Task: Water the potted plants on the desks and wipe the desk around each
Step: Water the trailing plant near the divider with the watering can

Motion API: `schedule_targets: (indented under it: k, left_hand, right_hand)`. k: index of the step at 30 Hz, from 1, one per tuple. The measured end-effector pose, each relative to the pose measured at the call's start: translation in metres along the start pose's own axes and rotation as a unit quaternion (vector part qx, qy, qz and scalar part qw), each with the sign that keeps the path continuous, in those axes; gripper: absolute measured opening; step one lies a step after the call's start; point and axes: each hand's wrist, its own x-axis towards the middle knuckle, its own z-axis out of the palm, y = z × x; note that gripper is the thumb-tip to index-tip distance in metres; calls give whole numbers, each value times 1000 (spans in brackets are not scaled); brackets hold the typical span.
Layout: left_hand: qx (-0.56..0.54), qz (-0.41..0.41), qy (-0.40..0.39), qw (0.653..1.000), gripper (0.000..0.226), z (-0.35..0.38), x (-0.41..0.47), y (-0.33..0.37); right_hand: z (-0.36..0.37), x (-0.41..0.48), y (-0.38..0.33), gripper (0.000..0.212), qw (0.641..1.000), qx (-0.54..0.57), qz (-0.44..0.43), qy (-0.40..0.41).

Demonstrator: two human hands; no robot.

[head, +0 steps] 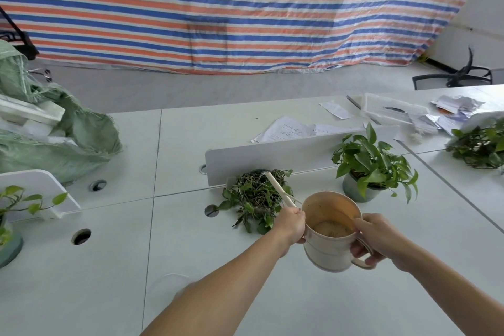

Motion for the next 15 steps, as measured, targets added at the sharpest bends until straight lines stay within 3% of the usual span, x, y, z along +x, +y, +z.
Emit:
schedule_targets:
  k: [10, 15]
  left_hand:
    - [6, -17, -8, 1000, 34, 19, 1, -12]
    - [24, -25, -18, 999, 36, 26, 9, -7]
  right_hand:
    - [-9, -2, 17, 32, 1000, -7, 29, 1]
    - [-14, 2, 17, 22, 999, -1, 30, 16]
